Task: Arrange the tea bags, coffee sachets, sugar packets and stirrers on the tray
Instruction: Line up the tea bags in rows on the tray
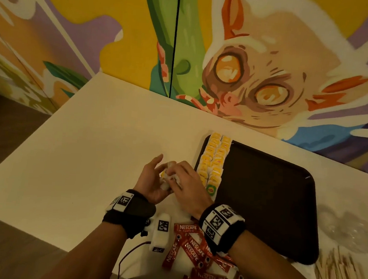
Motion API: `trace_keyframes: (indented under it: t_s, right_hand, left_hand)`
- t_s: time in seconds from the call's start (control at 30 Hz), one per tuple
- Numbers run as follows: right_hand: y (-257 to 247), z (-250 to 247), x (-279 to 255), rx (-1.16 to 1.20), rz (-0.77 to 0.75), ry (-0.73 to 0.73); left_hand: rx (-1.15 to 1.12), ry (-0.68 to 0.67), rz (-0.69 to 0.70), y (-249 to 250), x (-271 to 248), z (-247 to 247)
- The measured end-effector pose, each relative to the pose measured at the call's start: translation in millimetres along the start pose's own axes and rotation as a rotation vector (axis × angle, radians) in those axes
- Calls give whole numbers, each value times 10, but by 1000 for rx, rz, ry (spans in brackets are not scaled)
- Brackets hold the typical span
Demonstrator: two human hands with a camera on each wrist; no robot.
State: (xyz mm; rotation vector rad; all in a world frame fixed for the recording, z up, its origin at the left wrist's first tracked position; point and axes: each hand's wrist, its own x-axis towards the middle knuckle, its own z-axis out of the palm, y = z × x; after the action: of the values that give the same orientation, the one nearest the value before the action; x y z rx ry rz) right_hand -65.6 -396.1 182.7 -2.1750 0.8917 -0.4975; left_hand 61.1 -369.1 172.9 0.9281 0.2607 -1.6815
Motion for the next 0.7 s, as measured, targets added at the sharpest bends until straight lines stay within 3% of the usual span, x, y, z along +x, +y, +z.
trace_keyframes:
  t_s: [0.1,0.2,0.3,0.4,0.7]
  right_hand:
    - [3,-105,-67,-9,38,-18]
    - [-15,-212,-122,77,145,-7]
    - [-33,-314,-185,365,302,7]
    - [4,-436,-269,566,398,9]
    - [187,-569,-531,614,381,170]
  left_hand:
    - [159,-17,-4,-41,-4,106]
    - [303,58,131,-136,35,175]
    - [307,141,223,-177,51,209]
    - [275,113,192,-140,21,221]
    - [283,-15,45,-162,-104,370]
